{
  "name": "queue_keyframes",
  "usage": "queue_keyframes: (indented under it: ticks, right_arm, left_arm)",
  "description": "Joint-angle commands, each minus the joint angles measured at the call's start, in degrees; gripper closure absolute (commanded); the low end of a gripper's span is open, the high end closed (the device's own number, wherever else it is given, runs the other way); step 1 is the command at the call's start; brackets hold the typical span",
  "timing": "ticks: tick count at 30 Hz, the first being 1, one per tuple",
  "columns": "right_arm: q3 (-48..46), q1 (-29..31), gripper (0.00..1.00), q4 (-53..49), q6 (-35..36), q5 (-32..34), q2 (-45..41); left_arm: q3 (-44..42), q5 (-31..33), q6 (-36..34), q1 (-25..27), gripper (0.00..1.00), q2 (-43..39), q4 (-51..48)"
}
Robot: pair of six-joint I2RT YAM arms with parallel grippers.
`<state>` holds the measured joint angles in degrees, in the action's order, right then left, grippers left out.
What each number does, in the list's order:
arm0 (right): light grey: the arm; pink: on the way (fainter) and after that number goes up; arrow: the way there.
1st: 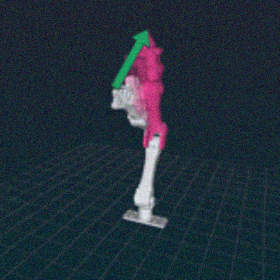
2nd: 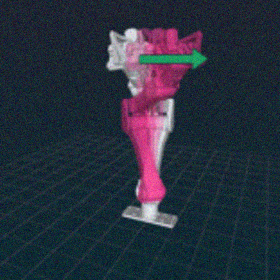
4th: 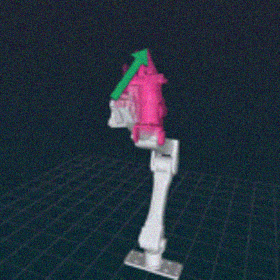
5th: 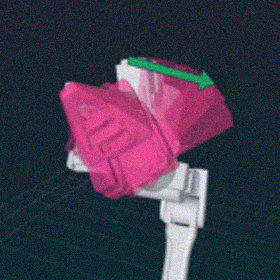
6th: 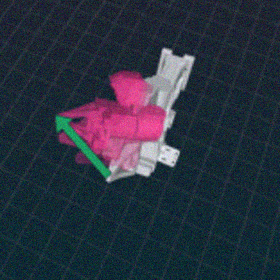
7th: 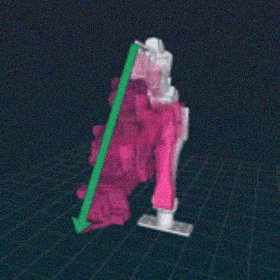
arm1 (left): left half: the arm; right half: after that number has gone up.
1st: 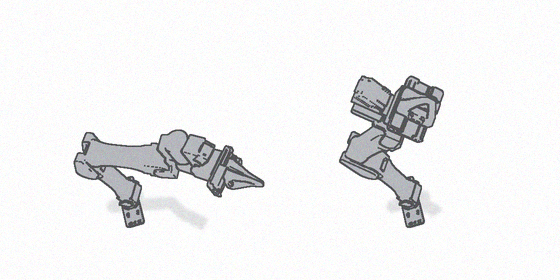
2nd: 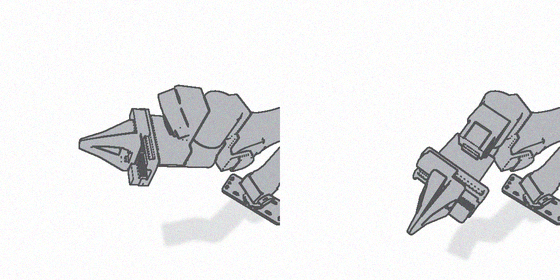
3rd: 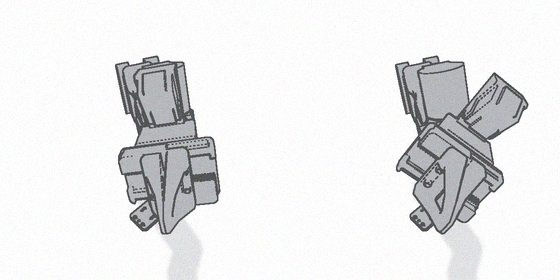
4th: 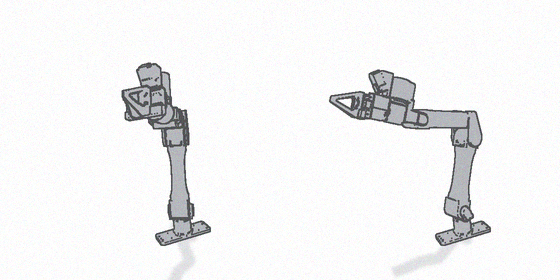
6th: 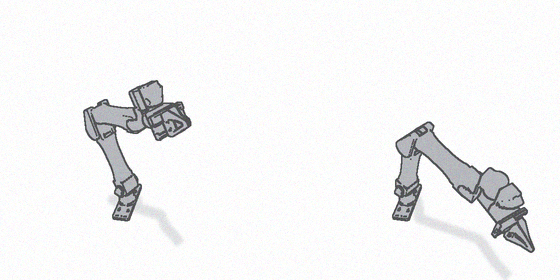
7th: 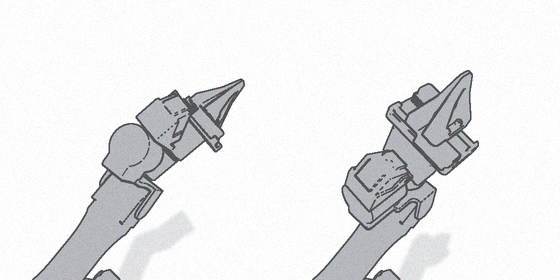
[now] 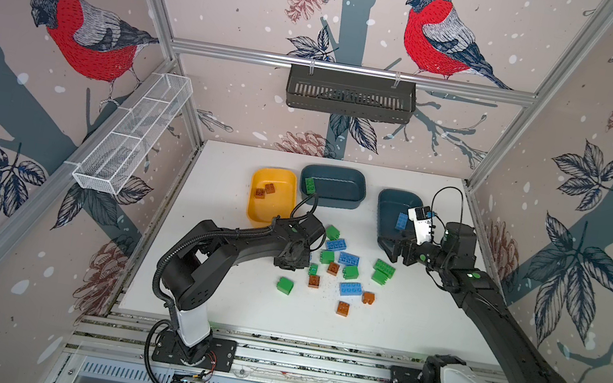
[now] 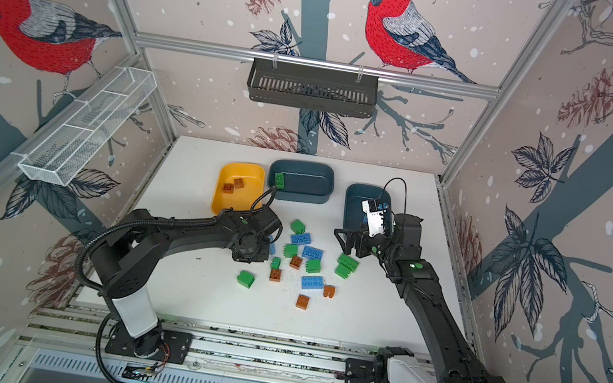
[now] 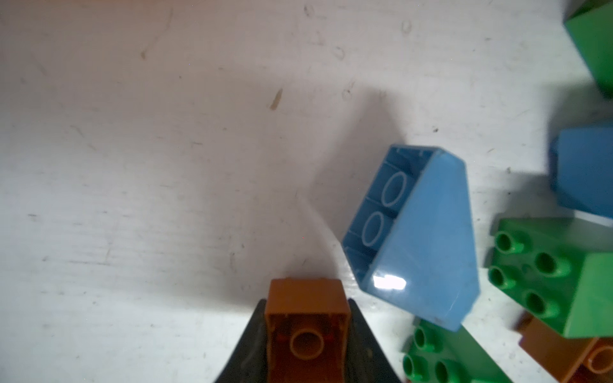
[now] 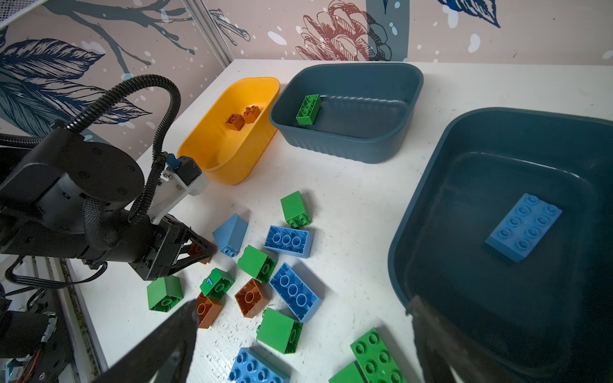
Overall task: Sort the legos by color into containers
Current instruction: 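Carry the brown brick into the yellow tub and release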
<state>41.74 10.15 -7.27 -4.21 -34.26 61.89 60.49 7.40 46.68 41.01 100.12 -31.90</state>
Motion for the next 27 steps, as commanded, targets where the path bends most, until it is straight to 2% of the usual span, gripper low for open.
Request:
queue_keyframes:
  ticks: [1, 6, 9, 12, 16, 20, 27]
  right_arm:
    - [0.25, 0.04, 0.01, 0.58, 0.81, -0.41, -0.01]
    - [0.55, 0.37, 0.00, 1.80, -0.38, -5.09, -0.65]
    - [0.45, 1.37, 0.01, 3.31, -1.41, -7.98, -0.98]
    - [0.52, 3.44, 0.01, 5.20, -2.59, -9.73, -0.68]
    - [1.49, 7.44, 0.01, 6.79, -3.55, -9.70, 0.82]
    - [2.39, 11.13, 0.01, 8.91, -4.84, -8.60, 2.39]
    - [4.72, 15.90, 0.01, 10.34, -5.30, -6.20, 5.89]
  left_arm:
    - [0.67, 1.74, -0.86, -0.41, 0.70, -0.83, -2.99]
    - [3.12, 2.19, -4.04, -2.12, 0.70, -5.05, -7.67]
    - [7.10, 2.01, -7.58, -4.89, 0.70, -7.26, -10.69]
    - [12.70, 4.49, -11.87, -8.01, 0.70, -7.36, -12.97]
    - [19.35, 6.94, -18.62, -13.09, 0.70, -4.30, -13.05]
    - [23.85, 5.37, -23.12, -18.36, 0.70, 0.02, -9.58]
    - [32.09, 2.98, -27.83, -22.39, 0.70, 11.16, -6.63]
